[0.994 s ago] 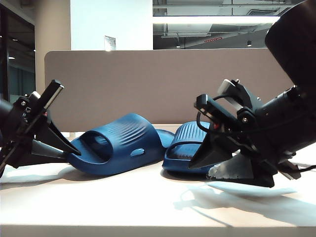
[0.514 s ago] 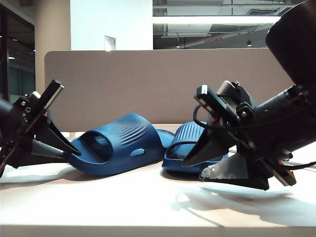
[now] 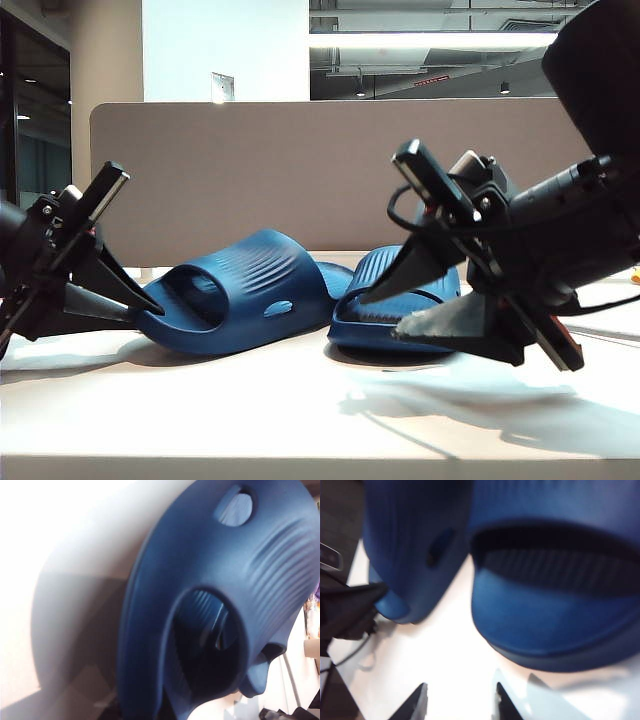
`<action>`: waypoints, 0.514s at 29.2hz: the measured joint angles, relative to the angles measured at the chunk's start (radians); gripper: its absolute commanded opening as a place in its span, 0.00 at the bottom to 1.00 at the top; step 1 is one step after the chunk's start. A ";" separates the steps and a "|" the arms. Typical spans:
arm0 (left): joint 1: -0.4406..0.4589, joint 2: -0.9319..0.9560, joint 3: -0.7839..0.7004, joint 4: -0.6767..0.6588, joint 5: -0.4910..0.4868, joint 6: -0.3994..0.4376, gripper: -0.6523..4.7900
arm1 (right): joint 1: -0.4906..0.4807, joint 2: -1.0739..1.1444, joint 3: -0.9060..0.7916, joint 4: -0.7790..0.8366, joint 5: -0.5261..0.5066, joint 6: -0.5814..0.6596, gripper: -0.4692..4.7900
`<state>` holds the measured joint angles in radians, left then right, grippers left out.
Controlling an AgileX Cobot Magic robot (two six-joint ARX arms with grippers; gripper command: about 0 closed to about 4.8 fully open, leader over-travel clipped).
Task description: Interlock the pair of blue slippers on the table with their fronts facing up.
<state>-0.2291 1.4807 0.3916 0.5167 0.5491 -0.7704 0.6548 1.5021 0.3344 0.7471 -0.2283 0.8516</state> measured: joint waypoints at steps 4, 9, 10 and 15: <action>0.000 0.000 0.000 0.000 0.000 0.000 0.11 | 0.000 0.000 0.000 0.042 0.000 0.063 0.41; 0.000 0.000 0.000 0.000 0.000 0.000 0.11 | -0.002 0.000 0.000 0.055 -0.017 0.162 0.36; 0.000 0.000 0.000 0.000 0.000 0.000 0.11 | -0.002 0.000 0.000 0.055 -0.026 0.170 0.36; 0.000 0.000 0.000 0.000 0.000 -0.001 0.11 | -0.001 0.000 0.000 0.047 -0.028 0.260 0.37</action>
<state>-0.2291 1.4807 0.3916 0.5163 0.5495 -0.7712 0.6540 1.5021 0.3347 0.7940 -0.2565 1.1114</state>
